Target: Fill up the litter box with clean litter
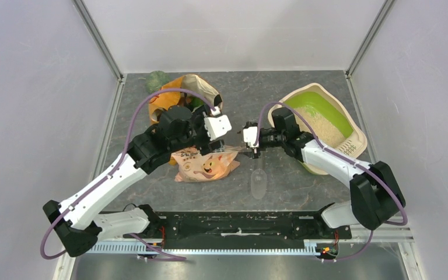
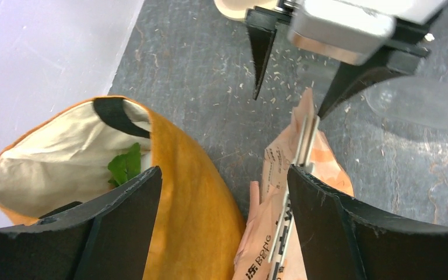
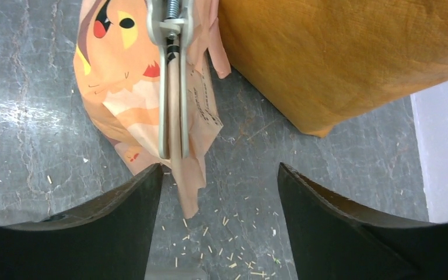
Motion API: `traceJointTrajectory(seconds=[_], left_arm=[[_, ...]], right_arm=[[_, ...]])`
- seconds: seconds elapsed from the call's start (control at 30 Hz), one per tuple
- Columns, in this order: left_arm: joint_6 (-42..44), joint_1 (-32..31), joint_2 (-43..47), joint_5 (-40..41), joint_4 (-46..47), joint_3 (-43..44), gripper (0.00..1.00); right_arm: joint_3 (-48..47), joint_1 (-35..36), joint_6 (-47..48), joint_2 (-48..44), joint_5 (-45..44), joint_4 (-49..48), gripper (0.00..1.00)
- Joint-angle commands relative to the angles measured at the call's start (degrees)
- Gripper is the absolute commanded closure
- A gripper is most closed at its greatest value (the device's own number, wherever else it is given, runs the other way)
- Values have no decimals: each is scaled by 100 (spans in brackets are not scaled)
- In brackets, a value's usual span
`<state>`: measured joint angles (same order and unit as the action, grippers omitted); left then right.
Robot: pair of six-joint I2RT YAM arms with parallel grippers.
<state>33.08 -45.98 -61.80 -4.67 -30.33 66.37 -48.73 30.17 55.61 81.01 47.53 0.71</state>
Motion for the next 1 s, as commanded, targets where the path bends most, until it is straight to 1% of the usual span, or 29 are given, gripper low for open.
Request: traceJointTrajectory(seconds=[0.0,0.1,0.27,0.37,0.43,0.47,0.57,0.63,0.7,0.77,0.83,0.97], left_arm=[[-754,246,-229,-83,-156,765,14],[-1049,407,-466,-176,-524,1299,13],[-1480,580,-800,-193,-1195,2141,11],[-1823,939,-1320,-413,-2276,3155,11],[-2163,1480,-1734,-907,-2951,4037,10],[-2324,1862,-1937,-1192,-3214,4356,10],[-2794,2950,-2409,-1930,-3709,5243,9],[-3061,3412,-2609,-1980,-3888,5602,9],[-3232,3778,-2661,-1900,-3929,5628,9],[-3251,3976,-2583,-1663,-3891,5407,9],[-3250,4118,-2342,-1410,-3698,4969,9],[-3246,4193,-1617,-930,-3114,3728,8]], right_arm=[[-159,-5,-195,-359,-342,-5,14],[-167,-60,-128,-626,-410,428,3],[-128,-110,-108,-1082,-596,951,3],[-255,-168,-560,-1414,-900,1218,3],[-516,-238,-1149,-1562,-1185,1385,3],[-729,-302,-1528,-1605,-1358,1479,3],[-1490,-573,-2574,-1562,-1964,2036,3],[-2025,-933,-3412,-1474,-2063,2498,3],[-2497,-1361,-4122,-1382,-2172,2935,3],[-2833,-1817,-4709,-1329,-2247,3304,3],[-2938,-2356,-5196,-1397,-2311,3483,3],[-2815,-3361,-5787,-1451,-2442,3900,3]])
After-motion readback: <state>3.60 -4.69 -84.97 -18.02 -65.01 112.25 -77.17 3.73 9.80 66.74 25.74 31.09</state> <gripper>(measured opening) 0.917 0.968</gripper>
